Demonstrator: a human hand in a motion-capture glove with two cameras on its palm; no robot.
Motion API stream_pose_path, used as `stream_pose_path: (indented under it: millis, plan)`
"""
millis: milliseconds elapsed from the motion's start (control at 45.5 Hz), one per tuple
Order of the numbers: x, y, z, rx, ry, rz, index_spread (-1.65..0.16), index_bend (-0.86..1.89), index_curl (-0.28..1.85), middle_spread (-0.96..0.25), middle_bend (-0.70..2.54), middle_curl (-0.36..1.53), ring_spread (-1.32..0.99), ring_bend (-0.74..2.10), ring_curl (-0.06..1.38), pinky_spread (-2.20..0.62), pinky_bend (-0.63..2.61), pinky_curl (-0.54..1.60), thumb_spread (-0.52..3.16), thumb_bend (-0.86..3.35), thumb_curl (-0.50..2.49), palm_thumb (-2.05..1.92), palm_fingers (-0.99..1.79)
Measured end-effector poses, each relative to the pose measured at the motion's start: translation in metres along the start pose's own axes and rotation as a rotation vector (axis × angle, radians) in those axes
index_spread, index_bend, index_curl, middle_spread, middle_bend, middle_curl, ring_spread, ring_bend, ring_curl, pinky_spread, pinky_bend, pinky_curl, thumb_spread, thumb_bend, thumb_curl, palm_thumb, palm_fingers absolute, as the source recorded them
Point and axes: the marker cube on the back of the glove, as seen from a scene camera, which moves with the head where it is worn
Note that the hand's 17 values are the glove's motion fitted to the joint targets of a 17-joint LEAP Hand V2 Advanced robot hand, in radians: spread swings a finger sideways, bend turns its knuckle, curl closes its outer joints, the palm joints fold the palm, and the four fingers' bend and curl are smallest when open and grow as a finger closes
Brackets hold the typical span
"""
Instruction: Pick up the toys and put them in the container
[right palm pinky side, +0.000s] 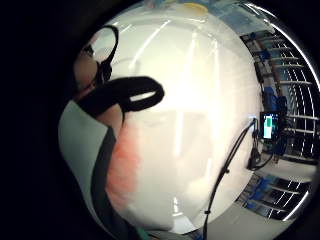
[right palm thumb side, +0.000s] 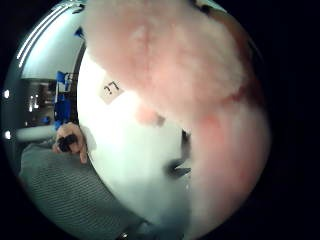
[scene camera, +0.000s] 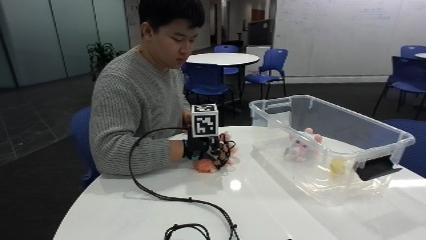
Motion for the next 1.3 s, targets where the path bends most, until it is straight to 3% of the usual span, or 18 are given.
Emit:
stream_pose_path:
  millis: [154,307,549,681,790,900,1098,1296]
  plan:
    - [0.000,-0.006,-0.002,0.157,-0.081,-0.015,-0.42,0.15,0.20,-0.29,0.60,0.49,-0.39,1.16,0.44,-0.32,1.25,0.38,1.33,0.13,0.47,0.53,0.75]
    - [0.009,-0.012,-0.018,0.195,-0.112,-0.037,-0.43,0.30,0.27,-0.30,0.70,0.55,-0.42,1.12,0.45,-0.38,1.11,0.36,1.11,0.14,0.57,0.66,0.93]
    - [0.068,-0.027,-0.141,0.380,-0.056,0.021,-0.43,0.41,0.37,-0.29,0.75,0.63,-0.45,1.07,0.47,-0.41,1.00,0.36,0.86,0.11,0.70,0.69,0.99]
    - [0.096,-0.044,-0.171,0.405,0.174,0.018,-0.43,0.42,0.41,-0.29,0.74,0.66,-0.46,1.05,0.47,-0.42,0.98,0.36,0.77,0.09,0.75,0.69,0.99]
    - [0.068,-0.077,-0.188,0.429,-0.082,0.054,-0.43,0.40,0.43,-0.29,0.74,0.68,-0.47,1.04,0.48,-0.42,0.97,0.37,0.71,0.08,0.79,0.69,0.98]
    - [0.065,-0.138,-0.208,0.466,-0.156,0.109,-0.44,0.37,0.45,-0.29,0.73,0.69,-0.47,1.03,0.49,-0.42,0.97,0.38,0.67,0.06,0.82,0.68,0.95]
    - [0.083,-0.234,-0.222,0.429,-0.140,0.205,-0.45,0.26,0.46,-0.29,0.69,0.72,-0.47,1.01,0.50,-0.42,1.00,0.39,0.64,0.04,0.88,0.68,0.89]
    - [0.087,-0.265,-0.202,0.352,-0.097,0.224,-0.47,0.17,0.47,-0.30,0.65,0.74,-0.47,0.99,0.51,-0.42,1.03,0.40,0.66,0.03,0.91,0.68,0.87]
